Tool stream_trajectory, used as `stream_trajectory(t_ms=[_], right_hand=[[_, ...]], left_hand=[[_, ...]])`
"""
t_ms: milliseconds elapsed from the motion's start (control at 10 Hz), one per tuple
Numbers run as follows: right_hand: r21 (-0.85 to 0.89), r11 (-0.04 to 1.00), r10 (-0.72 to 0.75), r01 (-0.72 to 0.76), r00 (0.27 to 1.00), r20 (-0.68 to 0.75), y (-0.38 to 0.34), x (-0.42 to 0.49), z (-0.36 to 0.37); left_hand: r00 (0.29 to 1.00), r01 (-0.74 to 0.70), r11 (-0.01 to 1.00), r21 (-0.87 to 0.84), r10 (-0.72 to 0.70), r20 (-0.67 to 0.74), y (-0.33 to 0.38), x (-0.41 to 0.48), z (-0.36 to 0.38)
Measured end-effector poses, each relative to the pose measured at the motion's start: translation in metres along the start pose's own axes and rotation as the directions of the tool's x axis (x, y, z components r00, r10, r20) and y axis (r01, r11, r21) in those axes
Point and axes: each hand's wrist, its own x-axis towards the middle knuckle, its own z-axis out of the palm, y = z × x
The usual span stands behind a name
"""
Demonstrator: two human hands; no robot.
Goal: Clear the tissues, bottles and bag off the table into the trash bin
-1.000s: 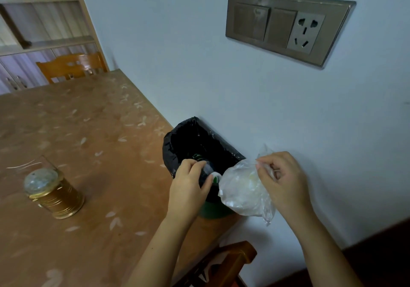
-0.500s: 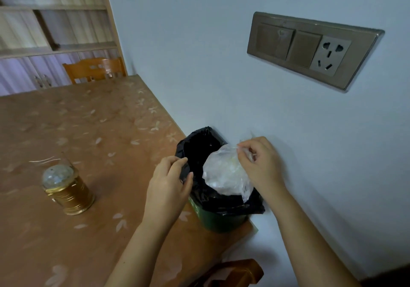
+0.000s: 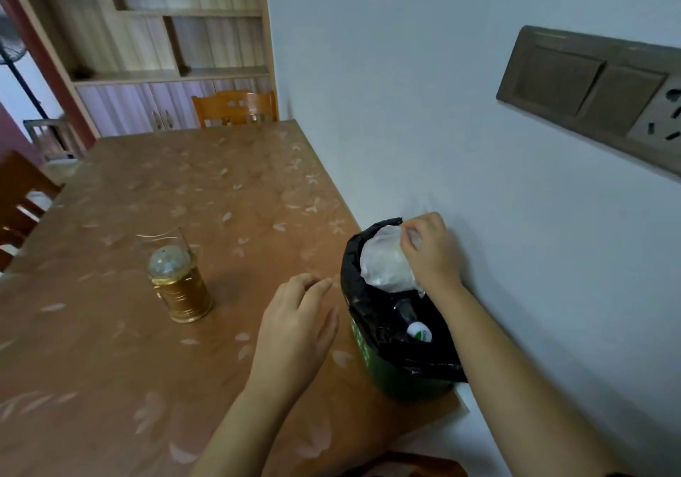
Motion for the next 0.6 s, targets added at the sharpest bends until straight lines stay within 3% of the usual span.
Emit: stream_trajectory(t_ms=[200,300,500,600], right_hand=[[-0.032,0.992,-0.113,0.123,0.969,0.22,0.028,0.0,0.017],[-0.022,0.996,-0.078,0.088,0.952,0.295,0.032,-0.008,0.014],[-0.06,0.997,-0.022,0.039,0.965,0.263,0.03,-0.032,0.001],[-0.096,0.994,-0.026,0.043,0.985,0.17,0.03,-0.042,-0.003]], left_hand=[[0.999,0.03,0.999,0.024,-0.03,0.012,-0.001,-0.005,-0.002],[0.999,0.028,0.999,0.022,-0.029,0.033,0.001,-0.005,0.002],[0.998,0.003,1.0,0.0,-0.003,0.057,0.013,0.007,0.017],[0.997,-0.038,0.999,0.0,0.038,0.062,0.018,0.012,0.029]])
